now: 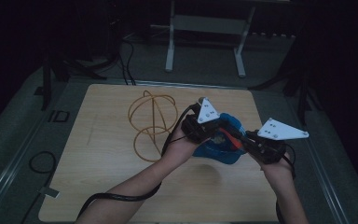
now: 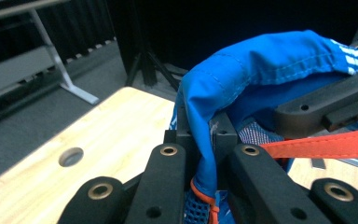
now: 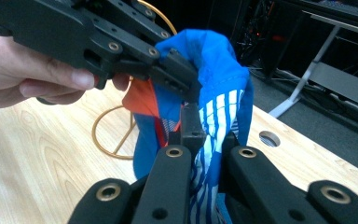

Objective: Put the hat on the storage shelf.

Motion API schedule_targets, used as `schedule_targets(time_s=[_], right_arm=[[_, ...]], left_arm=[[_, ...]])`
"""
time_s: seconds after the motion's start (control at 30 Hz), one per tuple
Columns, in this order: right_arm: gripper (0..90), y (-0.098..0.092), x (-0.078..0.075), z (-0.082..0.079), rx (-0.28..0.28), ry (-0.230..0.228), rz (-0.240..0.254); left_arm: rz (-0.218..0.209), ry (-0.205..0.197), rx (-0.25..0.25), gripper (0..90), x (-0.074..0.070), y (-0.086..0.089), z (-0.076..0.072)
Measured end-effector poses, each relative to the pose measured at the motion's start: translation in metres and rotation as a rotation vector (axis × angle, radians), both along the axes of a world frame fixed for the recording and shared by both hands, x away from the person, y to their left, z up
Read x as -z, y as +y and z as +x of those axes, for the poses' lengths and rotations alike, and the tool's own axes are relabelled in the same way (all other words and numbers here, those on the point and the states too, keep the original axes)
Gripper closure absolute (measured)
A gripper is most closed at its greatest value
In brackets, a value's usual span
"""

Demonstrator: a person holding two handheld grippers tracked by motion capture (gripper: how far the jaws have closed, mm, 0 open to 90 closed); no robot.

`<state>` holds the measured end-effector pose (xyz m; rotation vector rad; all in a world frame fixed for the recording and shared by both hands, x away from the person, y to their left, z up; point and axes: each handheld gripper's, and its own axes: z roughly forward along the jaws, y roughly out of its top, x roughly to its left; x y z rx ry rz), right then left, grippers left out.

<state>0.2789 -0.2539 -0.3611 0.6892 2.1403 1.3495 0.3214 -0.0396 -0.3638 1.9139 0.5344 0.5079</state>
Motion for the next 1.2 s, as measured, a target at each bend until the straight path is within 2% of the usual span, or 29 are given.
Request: schedule_targets(time_s=[0.07,0.17,0.23,0.37,0.57,0.67,0.8,0.9,1.0,1.07,1.13,1.17,1.2], right_arm=[[88.6,-0.001,0.001,-0.001,0.001,-0.001,0.004],[88.1,-0.003,0.000,-0.003,0.002,-0.001,0.009],[83.2,-0.006,-0.001,-0.006,0.004,0.003,0.030],[74.0,-0.007,-0.004,-0.010,0.007,-0.002,0.042],[58.8,-0.007,-0.009,-0.014,0.030,-0.009,0.063],[53.8,-0.011,-0.011,-0.014,0.048,-0.004,0.086],[51.6,-0.015,-0.014,-0.015,0.052,-0.002,0.092],[48.3,-0.015,-0.015,-0.018,0.062,-0.008,0.062],[42.3,-0.015,-0.017,-0.017,0.056,0.009,0.066],[39.1,-0.012,-0.018,-0.018,0.062,0.000,0.030],[39.2,-0.011,-0.018,-0.019,0.057,-0.005,0.019],[39.5,-0.011,-0.020,-0.021,0.013,0.003,0.037],[39.5,-0.011,-0.021,-0.021,0.003,0.000,0.044]], left_arm=[[-0.010,-0.025,0.007,87.3,-0.001,0.001,-0.001],[-0.028,-0.031,0.022,87.4,-0.003,0.003,-0.003],[-0.027,-0.042,0.026,87.4,-0.005,0.003,-0.004],[-0.046,-0.050,0.038,87.4,-0.008,0.004,-0.007],[-0.047,-0.078,0.044,87.5,-0.011,0.004,-0.012],[-0.055,-0.071,0.054,87.5,-0.013,0.005,-0.013],[-0.036,-0.069,0.077,87.4,-0.014,0.006,-0.016],[0.017,-0.076,0.068,87.3,-0.015,0.002,-0.020],[0.024,-0.065,0.090,87.3,-0.014,-0.001,-0.021],[0.025,-0.059,0.092,87.3,-0.013,-0.003,-0.021],[0.025,-0.064,0.086,87.3,-0.012,-0.002,-0.021],[0.022,-0.066,0.086,87.4,-0.013,-0.001,-0.021],[0.020,-0.070,0.084,87.4,-0.013,0.000,-0.020]])
